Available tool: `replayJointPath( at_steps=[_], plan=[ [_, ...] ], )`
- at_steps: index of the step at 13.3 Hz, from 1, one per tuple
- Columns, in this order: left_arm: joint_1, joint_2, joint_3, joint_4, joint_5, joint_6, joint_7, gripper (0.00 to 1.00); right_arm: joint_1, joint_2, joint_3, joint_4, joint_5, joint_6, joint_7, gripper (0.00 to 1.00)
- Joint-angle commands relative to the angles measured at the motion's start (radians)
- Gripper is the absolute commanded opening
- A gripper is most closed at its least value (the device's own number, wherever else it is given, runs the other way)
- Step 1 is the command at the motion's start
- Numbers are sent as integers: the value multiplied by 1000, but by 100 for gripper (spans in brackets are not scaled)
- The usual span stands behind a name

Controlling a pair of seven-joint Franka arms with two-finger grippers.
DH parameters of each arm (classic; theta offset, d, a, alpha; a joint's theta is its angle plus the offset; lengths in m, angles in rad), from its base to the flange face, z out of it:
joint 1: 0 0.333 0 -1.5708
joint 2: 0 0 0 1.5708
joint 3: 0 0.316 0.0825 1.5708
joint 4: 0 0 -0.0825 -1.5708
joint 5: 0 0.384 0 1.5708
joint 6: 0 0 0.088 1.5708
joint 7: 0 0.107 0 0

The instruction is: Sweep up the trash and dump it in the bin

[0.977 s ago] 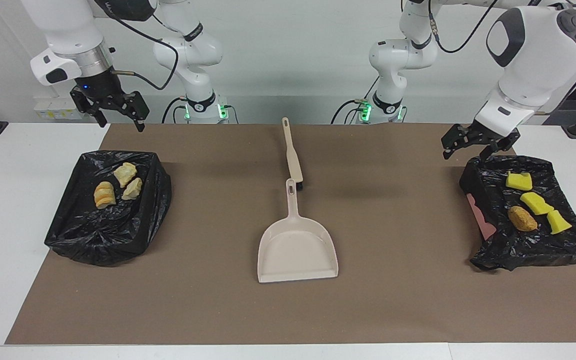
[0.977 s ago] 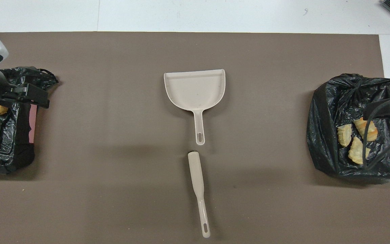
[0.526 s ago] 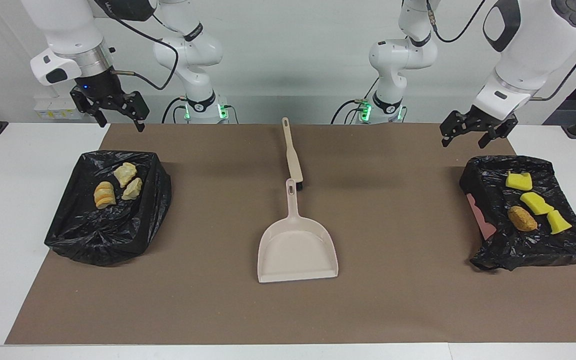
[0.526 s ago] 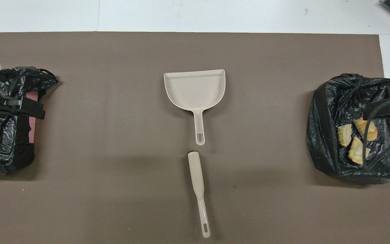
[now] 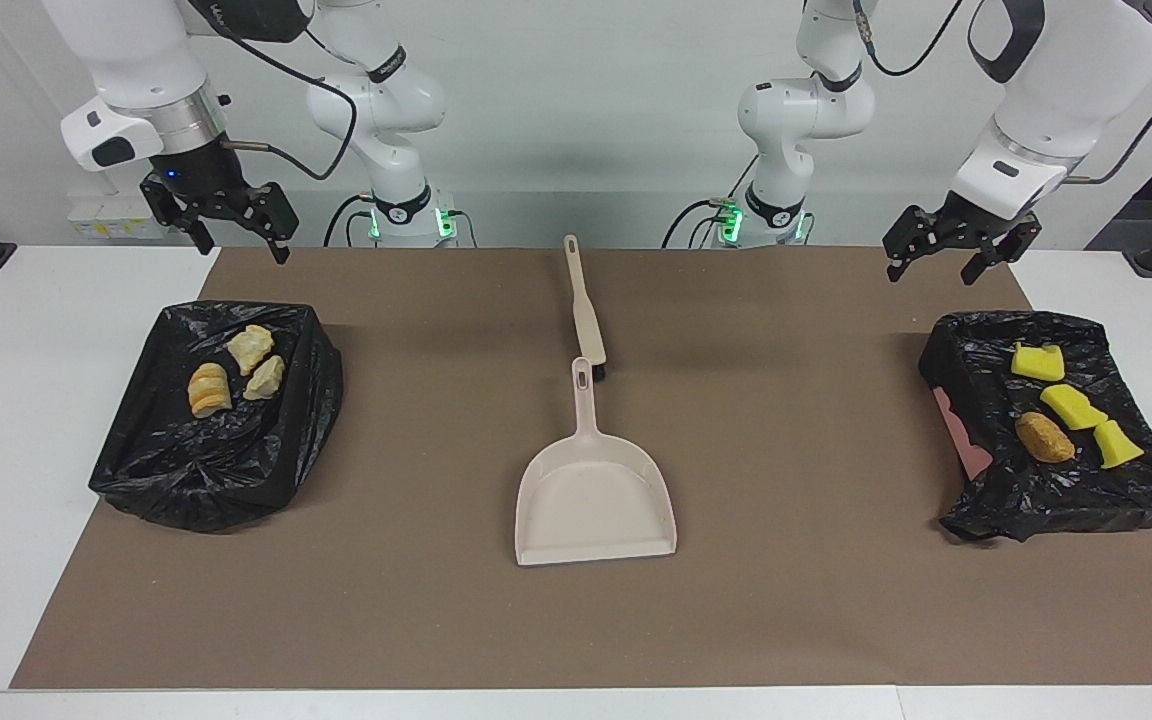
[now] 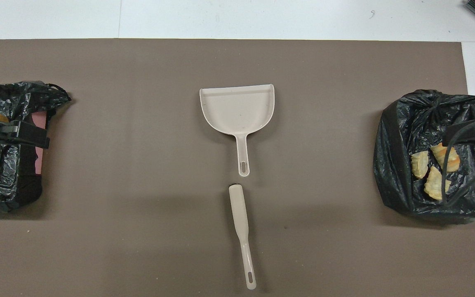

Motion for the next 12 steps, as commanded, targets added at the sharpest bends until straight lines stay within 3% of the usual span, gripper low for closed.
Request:
replayJointPath(
  at_steps=[1,12],
  plan=[
    [2,-23,-3,-9,14,-23,14,100,-14,-14,8,-6,20,-14,-23,100],
    [19,-28,3,-15,14,-56,14,100,-14,-14,8,-6,20,-14,-23,100]
  ],
)
